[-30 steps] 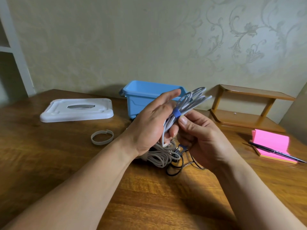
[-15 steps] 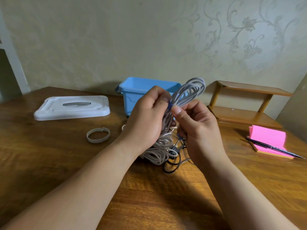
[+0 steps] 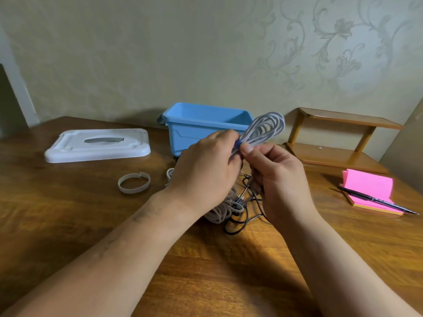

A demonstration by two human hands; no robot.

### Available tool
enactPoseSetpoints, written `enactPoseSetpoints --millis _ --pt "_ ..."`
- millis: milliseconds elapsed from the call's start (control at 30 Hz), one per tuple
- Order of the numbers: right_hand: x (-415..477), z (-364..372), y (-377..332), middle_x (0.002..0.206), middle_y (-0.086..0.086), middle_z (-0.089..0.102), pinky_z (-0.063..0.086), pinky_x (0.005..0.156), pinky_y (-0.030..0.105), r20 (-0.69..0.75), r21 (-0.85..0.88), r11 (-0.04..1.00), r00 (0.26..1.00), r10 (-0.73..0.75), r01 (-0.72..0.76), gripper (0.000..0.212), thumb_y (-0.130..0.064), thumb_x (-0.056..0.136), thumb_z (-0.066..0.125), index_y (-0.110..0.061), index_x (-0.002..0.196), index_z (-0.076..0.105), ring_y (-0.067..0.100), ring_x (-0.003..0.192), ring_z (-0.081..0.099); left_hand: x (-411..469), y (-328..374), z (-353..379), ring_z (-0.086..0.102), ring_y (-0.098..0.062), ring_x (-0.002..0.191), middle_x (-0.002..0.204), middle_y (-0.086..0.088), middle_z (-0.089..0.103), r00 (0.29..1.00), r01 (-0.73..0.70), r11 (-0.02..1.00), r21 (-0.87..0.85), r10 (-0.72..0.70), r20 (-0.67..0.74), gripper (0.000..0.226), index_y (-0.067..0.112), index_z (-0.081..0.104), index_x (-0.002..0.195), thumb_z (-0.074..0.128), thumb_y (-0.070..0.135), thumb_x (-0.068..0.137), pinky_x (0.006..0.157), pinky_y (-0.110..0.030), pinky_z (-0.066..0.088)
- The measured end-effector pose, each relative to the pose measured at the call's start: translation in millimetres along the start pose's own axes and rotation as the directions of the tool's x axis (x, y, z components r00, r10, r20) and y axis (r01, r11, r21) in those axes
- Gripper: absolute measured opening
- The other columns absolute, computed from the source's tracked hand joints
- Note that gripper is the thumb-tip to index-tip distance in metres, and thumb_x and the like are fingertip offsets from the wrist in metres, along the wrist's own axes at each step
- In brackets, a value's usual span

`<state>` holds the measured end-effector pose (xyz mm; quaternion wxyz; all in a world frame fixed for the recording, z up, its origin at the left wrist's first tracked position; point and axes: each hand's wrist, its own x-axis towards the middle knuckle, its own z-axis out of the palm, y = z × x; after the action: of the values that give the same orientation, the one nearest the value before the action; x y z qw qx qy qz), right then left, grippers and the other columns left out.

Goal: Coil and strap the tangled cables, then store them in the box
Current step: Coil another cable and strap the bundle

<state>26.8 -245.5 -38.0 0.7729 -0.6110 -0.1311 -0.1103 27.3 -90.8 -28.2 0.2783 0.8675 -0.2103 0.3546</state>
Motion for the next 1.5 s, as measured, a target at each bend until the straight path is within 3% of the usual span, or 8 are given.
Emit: enactPoseSetpoints --millis 167,333,600,800,900,1067,1300,1500 --pt "2.3 -5.6 -3.0 0.071 -0.001 0.062 0.034 0.048 0.024 0.065 -0.123 0.988 0.995 -0.081 0.089 0.009 -0.017 0.099 0.072 -0.013 0.091 0.076 0.010 0.053 0.038 1.4 -3.3 -6.6 0.058 -0.024 0.068 0.073 0.000 0.060 0.985 0.133 0.978 -0.161 -0.112 0.130 0.023 0.016 0.053 0.086 0.053 0.026 0.107 0.060 -0.050 0.050" --pt "-0.4 -3.8 -1.6 0.073 -0.008 0.069 0.042 0.056 0.011 0.094 -0.219 0.944 0.968 -0.232 0.248 0.011 -0.013 0.103 0.067 -0.009 0.094 0.072 -0.001 0.056 0.055 3.9 -8.3 -21.9 0.068 -0.031 0.081 0.085 -0.008 0.067 0.925 0.282 0.856 -0.433 -0.123 0.359 0.022 0.020 0.069 0.106 0.057 0.038 0.104 0.071 -0.058 0.062" --pt "3.5 -5.0 1.0 0.072 -0.013 0.068 0.041 0.057 0.013 0.058 -0.261 0.935 0.971 -0.232 0.239 0.013 -0.018 0.104 0.068 -0.017 0.093 0.075 0.000 0.058 0.053 -0.1 -2.7 -7.3 0.069 -0.029 0.089 0.095 -0.011 0.073 0.945 0.312 0.814 -0.491 -0.214 0.246 0.027 0.021 0.072 0.112 0.052 0.039 0.110 0.077 -0.057 0.060" --pt "5.7 -1.6 12.9 0.071 -0.007 0.065 0.039 0.058 0.032 -0.064 -0.296 0.938 0.976 -0.209 0.181 0.014 -0.028 0.102 0.072 -0.017 0.093 0.074 0.008 0.059 0.047 -3.2 3.6 4.4 0.060 -0.014 0.084 0.093 0.005 0.066 0.978 0.209 0.910 -0.358 -0.196 0.073 0.019 0.020 0.067 0.109 0.050 0.029 0.112 0.073 -0.036 0.048" --pt "5.2 0.1 12.3 0.071 -0.004 0.063 0.040 0.052 0.026 -0.089 -0.242 0.959 0.980 -0.176 0.150 0.015 -0.026 0.101 0.073 -0.014 0.093 0.074 0.009 0.057 0.045 -2.1 4.3 5.4 0.058 -0.015 0.087 0.096 0.006 0.064 0.986 0.165 0.941 -0.295 -0.162 0.034 0.019 0.019 0.066 0.111 0.049 0.028 0.113 0.072 -0.035 0.045" --pt "3.7 -2.8 5.3 0.076 0.008 0.057 0.033 0.048 0.027 0.032 -0.138 0.977 0.987 -0.160 0.163 0.014 -0.022 0.101 0.070 -0.011 0.092 0.072 0.014 0.056 0.037 -0.1 2.5 -6.8 0.050 -0.011 0.058 0.063 0.010 0.055 0.950 0.306 0.856 -0.417 -0.242 0.199 0.033 0.018 0.064 0.091 0.046 0.035 0.113 0.062 -0.044 0.045" --pt "8.4 -2.1 8.2 0.079 0.004 0.060 0.037 0.050 0.023 0.148 0.000 0.992 0.981 -0.128 0.130 0.030 -0.038 0.091 0.075 -0.010 0.094 0.065 0.009 0.053 0.041 0.3 2.2 -16.2 0.053 -0.019 0.062 0.066 0.005 0.053 0.927 0.364 0.733 -0.575 -0.224 0.302 0.044 0.010 0.059 0.091 0.044 0.049 0.105 0.057 -0.040 0.043" --pt "0.8 0.0 -5.3 0.065 -0.006 0.061 0.024 0.047 0.023 0.276 0.050 0.993 0.955 -0.113 0.103 0.025 -0.027 0.102 0.057 -0.007 0.111 0.068 0.002 0.046 0.047 -0.6 9.8 -23.9 0.061 -0.022 0.066 0.072 -0.005 0.062 0.923 0.376 0.622 -0.687 -0.182 0.340 0.038 0.022 0.070 0.095 0.040 0.033 0.116 0.064 -0.037 0.051"
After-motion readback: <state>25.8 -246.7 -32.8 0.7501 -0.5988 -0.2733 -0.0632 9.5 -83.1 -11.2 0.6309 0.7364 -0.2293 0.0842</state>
